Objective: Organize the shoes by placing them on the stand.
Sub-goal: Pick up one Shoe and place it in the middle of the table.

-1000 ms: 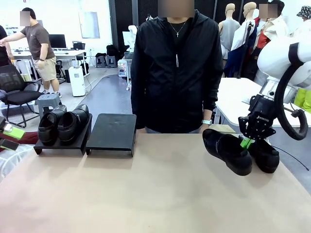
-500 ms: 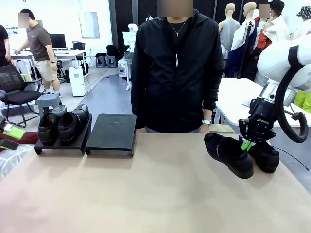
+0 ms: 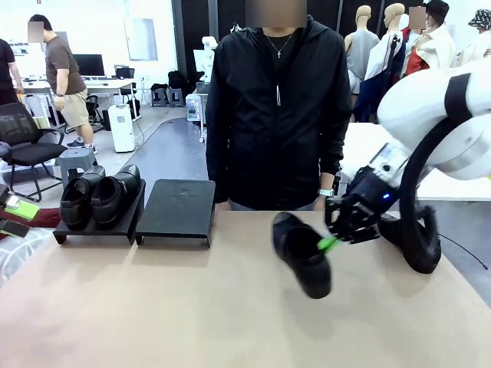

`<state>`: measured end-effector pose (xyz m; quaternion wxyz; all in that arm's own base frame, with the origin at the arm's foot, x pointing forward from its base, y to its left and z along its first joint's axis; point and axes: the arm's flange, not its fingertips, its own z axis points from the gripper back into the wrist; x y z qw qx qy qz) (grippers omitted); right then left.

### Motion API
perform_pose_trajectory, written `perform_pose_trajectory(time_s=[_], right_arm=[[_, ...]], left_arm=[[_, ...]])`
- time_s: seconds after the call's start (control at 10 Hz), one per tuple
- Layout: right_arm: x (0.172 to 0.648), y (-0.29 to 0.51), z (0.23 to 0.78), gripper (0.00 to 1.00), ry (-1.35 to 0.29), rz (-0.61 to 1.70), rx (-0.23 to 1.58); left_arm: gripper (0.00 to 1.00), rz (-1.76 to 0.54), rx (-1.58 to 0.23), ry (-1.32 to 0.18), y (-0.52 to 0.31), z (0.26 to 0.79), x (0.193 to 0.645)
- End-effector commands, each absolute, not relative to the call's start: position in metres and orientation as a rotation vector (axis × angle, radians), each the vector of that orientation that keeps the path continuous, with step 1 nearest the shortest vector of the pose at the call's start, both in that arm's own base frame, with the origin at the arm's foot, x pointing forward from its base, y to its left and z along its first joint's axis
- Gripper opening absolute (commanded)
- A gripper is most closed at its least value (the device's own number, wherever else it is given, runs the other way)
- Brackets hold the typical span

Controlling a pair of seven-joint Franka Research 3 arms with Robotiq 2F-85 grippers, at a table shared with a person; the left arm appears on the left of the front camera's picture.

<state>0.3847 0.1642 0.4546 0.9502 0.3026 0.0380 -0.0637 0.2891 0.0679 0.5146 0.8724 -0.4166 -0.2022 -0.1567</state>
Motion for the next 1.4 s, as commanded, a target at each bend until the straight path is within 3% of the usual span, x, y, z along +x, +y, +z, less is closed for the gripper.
perform_pose_trajectory(time_s=[0.0, 0.4, 0.8, 0.9, 1.0, 1.1, 1.3], right_arm=[[0.389, 0.222, 0.427, 0.00, -0.022, -0.150, 0.681], [0.403, 0.321, 0.374, 0.00, 0.062, -0.078, 0.800], [0.399, 0.351, 0.336, 0.00, 0.208, -0.042, 0.775], [0.398, 0.352, 0.333, 0.08, 0.232, -0.037, 0.770], [0.398, 0.352, 0.333, 0.64, 0.229, -0.030, 0.768], [0.397, 0.350, 0.335, 1.00, 0.234, -0.026, 0.769], [0.395, 0.324, 0.363, 1.00, 0.208, -0.012, 0.777]], left_arm=[[1.00, -0.336, -0.864, -0.415, 0.070, 0.515, 0.288], [1.00, -0.336, -0.864, -0.415, 0.070, 0.515, 0.288], [1.00, -0.336, -0.864, -0.415, 0.070, 0.515, 0.288], [1.00, -0.336, -0.864, -0.415, 0.070, 0.515, 0.288], [1.00, -0.336, -0.864, -0.415, 0.070, 0.515, 0.288], [1.00, -0.336, -0.864, -0.415, 0.070, 0.515, 0.288], [1.00, -0.336, -0.864, -0.415, 0.070, 0.515, 0.288]])
